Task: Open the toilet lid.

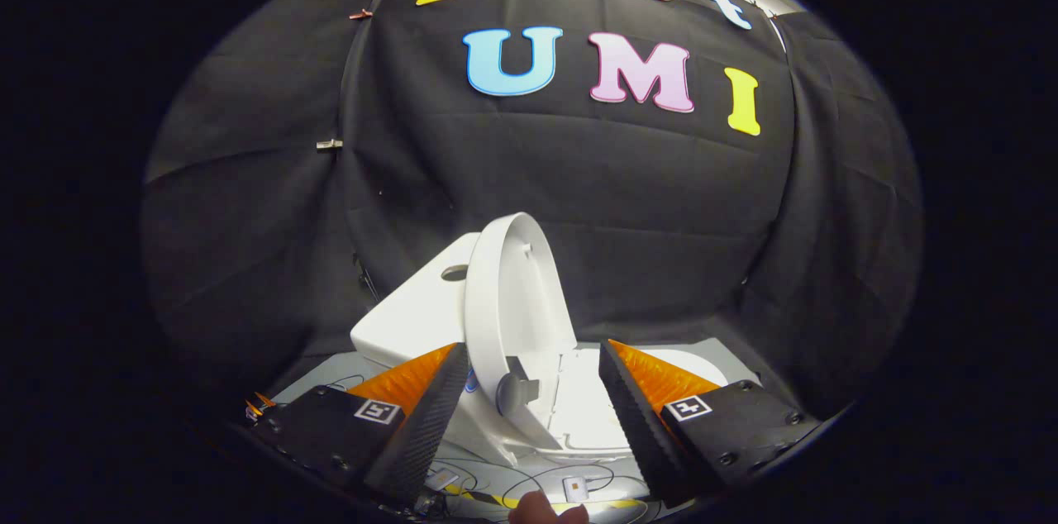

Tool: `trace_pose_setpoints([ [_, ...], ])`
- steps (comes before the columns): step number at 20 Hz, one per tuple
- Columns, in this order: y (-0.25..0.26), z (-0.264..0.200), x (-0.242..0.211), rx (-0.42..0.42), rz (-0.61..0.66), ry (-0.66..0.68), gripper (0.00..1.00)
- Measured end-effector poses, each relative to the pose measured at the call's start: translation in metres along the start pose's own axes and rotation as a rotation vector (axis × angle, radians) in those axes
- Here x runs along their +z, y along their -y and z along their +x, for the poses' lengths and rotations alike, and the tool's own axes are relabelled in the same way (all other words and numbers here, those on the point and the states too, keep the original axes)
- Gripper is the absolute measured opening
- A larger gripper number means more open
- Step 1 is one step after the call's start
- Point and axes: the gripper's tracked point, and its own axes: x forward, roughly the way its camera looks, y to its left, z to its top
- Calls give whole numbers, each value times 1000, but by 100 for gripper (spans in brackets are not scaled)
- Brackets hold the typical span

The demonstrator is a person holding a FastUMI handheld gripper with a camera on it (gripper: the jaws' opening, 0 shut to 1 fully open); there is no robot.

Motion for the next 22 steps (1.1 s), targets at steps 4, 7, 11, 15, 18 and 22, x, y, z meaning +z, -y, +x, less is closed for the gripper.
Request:
trace_pose_setpoints([
  [4,13,-17,28,26,9,56,100],
  [7,30,-34,48,23,34,92,100],
  [11,60,-60,78,-3,26,158,100],
  [15,95,-92,100,-42,25,225,100],
  [18,123,-114,114,-72,38,262,100],
  [22,164,-141,127,-115,75,310,99],
])
